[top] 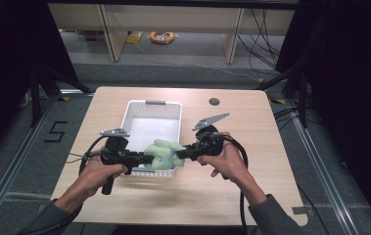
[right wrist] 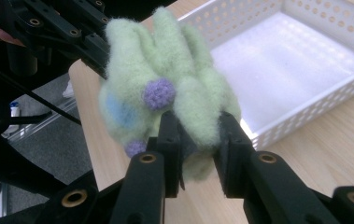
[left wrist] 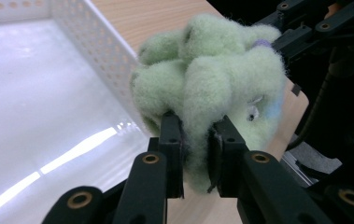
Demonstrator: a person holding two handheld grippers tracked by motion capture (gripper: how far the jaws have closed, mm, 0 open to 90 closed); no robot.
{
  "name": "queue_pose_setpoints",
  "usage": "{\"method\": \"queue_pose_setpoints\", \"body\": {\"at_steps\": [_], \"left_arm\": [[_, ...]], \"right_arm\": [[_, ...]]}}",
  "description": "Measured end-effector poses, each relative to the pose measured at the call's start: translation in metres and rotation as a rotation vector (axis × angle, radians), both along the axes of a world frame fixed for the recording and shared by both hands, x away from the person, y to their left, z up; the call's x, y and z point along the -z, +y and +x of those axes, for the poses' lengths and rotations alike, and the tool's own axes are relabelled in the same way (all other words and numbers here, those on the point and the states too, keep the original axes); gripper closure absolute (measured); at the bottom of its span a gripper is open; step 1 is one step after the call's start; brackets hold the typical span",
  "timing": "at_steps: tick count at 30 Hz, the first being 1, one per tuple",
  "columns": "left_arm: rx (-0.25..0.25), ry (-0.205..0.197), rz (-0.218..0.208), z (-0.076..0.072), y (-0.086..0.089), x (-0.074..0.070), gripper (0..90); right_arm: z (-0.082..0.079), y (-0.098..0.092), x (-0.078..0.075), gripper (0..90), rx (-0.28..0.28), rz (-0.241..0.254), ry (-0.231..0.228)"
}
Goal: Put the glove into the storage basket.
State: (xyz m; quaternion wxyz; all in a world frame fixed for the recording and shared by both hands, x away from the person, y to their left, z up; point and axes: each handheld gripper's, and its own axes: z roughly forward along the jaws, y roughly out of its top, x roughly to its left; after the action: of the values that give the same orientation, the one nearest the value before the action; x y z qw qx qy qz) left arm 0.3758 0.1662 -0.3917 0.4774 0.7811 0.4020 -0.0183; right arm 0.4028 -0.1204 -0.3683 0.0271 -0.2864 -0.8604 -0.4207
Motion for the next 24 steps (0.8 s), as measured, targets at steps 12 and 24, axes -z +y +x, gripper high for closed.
{"method": "queue_pose_setpoints", "body": {"at_steps": [12, 24], "left_arm": [[-0.077, 0.068, 0.017, 0.031, 0.032, 0.016, 76.9], [-0.092, 0.11, 0.071, 0.05, 0.038, 0.033, 76.7]], "right_arm": [[0.042, 0.038, 0.017, 74.8, -0.033, -0.017, 0.053], [0.068, 0.054, 0.04, 74.8, -0.017, -0.052, 0.108]]}}
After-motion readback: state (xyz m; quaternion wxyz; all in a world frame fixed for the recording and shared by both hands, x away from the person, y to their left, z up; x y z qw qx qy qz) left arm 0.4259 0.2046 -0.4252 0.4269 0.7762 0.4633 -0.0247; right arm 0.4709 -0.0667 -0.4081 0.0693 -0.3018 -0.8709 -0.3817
